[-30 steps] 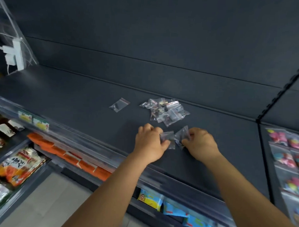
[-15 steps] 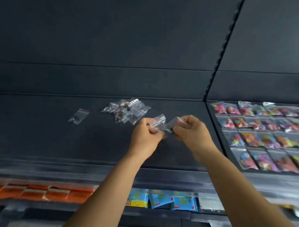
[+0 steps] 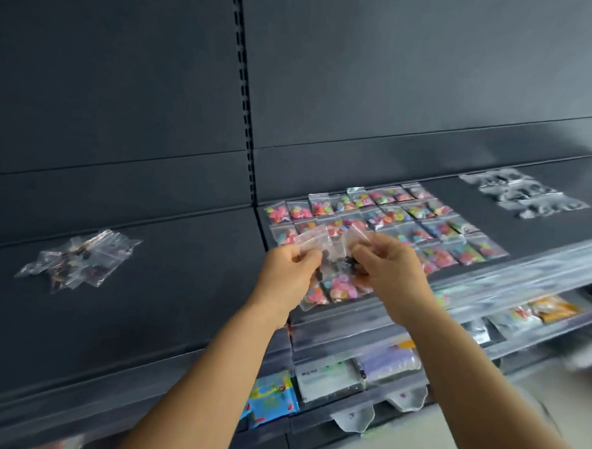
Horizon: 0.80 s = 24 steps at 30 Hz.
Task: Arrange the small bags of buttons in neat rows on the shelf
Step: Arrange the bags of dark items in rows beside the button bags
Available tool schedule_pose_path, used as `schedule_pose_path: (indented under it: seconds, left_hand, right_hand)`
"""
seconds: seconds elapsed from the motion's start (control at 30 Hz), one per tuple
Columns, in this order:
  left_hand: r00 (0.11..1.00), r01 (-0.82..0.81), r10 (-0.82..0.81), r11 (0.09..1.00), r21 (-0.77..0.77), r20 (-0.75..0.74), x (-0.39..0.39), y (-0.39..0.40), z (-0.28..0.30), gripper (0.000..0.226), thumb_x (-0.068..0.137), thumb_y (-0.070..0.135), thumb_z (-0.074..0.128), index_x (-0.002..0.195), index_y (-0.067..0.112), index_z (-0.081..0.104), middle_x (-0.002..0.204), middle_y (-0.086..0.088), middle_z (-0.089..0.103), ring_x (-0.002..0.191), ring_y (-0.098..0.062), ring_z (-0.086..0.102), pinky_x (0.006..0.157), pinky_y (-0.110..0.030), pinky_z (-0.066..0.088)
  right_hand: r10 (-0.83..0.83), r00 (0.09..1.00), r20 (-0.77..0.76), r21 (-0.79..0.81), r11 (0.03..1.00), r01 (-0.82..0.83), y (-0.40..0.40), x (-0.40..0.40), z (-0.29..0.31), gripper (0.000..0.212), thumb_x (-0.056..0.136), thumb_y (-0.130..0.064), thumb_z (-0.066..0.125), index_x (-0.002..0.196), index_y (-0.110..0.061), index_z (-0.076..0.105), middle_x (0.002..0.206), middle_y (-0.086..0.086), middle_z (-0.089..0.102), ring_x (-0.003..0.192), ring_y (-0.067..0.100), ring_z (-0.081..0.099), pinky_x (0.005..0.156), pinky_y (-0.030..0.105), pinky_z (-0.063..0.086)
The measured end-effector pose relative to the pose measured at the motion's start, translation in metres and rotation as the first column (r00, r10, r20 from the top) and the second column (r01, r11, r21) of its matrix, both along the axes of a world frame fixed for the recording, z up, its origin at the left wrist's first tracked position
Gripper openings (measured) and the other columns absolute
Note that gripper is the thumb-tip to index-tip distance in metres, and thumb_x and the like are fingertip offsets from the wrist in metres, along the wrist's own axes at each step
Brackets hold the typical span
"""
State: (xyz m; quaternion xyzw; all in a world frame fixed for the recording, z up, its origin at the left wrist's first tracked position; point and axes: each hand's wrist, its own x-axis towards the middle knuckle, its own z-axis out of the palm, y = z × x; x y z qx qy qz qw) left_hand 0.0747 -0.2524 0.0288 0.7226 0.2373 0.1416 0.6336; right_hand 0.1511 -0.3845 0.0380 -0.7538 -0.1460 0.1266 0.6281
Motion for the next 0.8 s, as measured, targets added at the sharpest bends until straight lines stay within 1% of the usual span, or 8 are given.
schedule_pose_path:
  seconds: [0.07,0.17,0.27,0.33,0.5,0.6,0.67,0.8]
  left_hand:
    - [1.000,0.030,-0.030,0.999,0.018,-0.010,0.021,-0.030,-0.001,0.031,0.093,0.024,0.054,0.094,-0.006,0.062,0.067,-0.007,0.052,0.058,-0.018,0.050,0.056,-0.030,0.040]
    - [0.994,0.110,-0.109,0.994,0.019,-0.012,0.052,-0.081,0.001,0.034,0.094,0.027,0.053,0.091,-0.005,0.063,0.056,0.001,0.053,0.052,-0.013,0.051,0.055,-0.025,0.042]
    - [0.978,0.207,-0.207,0.978,0.012,0.004,0.082,-0.133,0.005,0.022,0.091,0.030,0.058,0.080,0.012,0.067,0.052,0.013,0.057,0.052,-0.006,0.053,0.063,-0.029,0.047]
    - [0.961,0.275,-0.275,0.961,0.007,0.025,0.099,-0.164,0.007,0.006,0.086,0.028,0.066,0.081,0.023,0.066,0.060,0.017,0.065,0.056,0.000,0.058,0.062,-0.023,0.049]
    - [0.969,0.244,-0.244,0.970,0.014,0.042,0.140,-0.224,0.011,0.006,0.080,0.016,0.071,0.078,0.021,0.068,0.074,0.002,0.071,0.062,-0.010,0.060,0.064,-0.033,0.052]
    - [0.968,0.245,-0.246,0.969,0.020,0.052,0.165,-0.251,0.011,0.009,0.076,0.013,0.071,0.077,0.022,0.068,0.075,0.002,0.073,0.063,-0.008,0.063,0.062,-0.028,0.053]
    - [0.961,0.267,-0.267,0.964,0.016,0.065,0.182,-0.263,0.009,0.009,0.075,0.013,0.072,0.078,0.021,0.069,0.072,0.005,0.072,0.060,-0.004,0.063,0.055,-0.021,0.051]
    - [0.953,0.298,-0.298,0.955,0.012,0.058,0.221,-0.278,0.004,0.011,0.076,0.012,0.071,0.086,0.016,0.069,0.076,0.005,0.072,0.061,-0.003,0.063,0.055,-0.021,0.048]
  right_hand:
    - [-0.060,0.998,0.019,0.005,0.998,0.059,-0.035,0.017,-0.001,0.020,0.087,-0.012,0.061,0.070,-0.023,0.068,0.060,-0.005,0.065,0.058,0.012,0.060,0.062,0.039,0.055]
    - [-0.105,0.992,0.066,-0.002,0.994,0.105,-0.087,0.041,0.000,0.011,0.084,-0.015,0.066,0.076,-0.023,0.066,0.063,-0.009,0.068,0.056,0.006,0.061,0.056,0.028,0.051]
    - [-0.139,0.985,0.102,-0.059,0.988,0.145,-0.136,0.066,0.001,0.005,0.082,-0.019,0.069,0.083,-0.019,0.064,0.071,-0.002,0.071,0.067,0.016,0.068,0.065,0.034,0.055]
    - [-0.175,0.979,0.101,-0.057,0.982,0.182,-0.165,0.081,0.003,0.007,0.081,-0.018,0.070,0.082,-0.017,0.064,0.073,0.001,0.072,0.070,0.020,0.069,0.070,0.038,0.056]
    - [-0.201,0.980,0.009,0.015,0.980,0.201,-0.226,0.111,0.006,0.011,0.081,-0.017,0.071,0.089,-0.012,0.066,0.082,0.010,0.072,0.073,0.020,0.067,0.070,0.030,0.057]
    - [-0.187,0.982,-0.033,0.031,0.982,0.188,-0.256,0.127,0.006,0.007,0.082,-0.012,0.069,0.089,-0.010,0.068,0.084,0.012,0.073,0.075,0.020,0.067,0.067,0.025,0.056]
    - [-0.206,0.978,-0.035,0.048,0.977,0.207,-0.270,0.140,0.006,0.003,0.083,-0.009,0.068,0.085,-0.011,0.069,0.080,0.011,0.073,0.070,0.016,0.065,0.062,0.021,0.055]
    - [-0.281,0.959,-0.040,0.057,0.957,0.283,-0.287,0.169,0.002,0.011,0.085,-0.013,0.065,0.077,-0.015,0.072,0.062,-0.002,0.068,0.055,0.006,0.058,0.055,0.018,0.052]
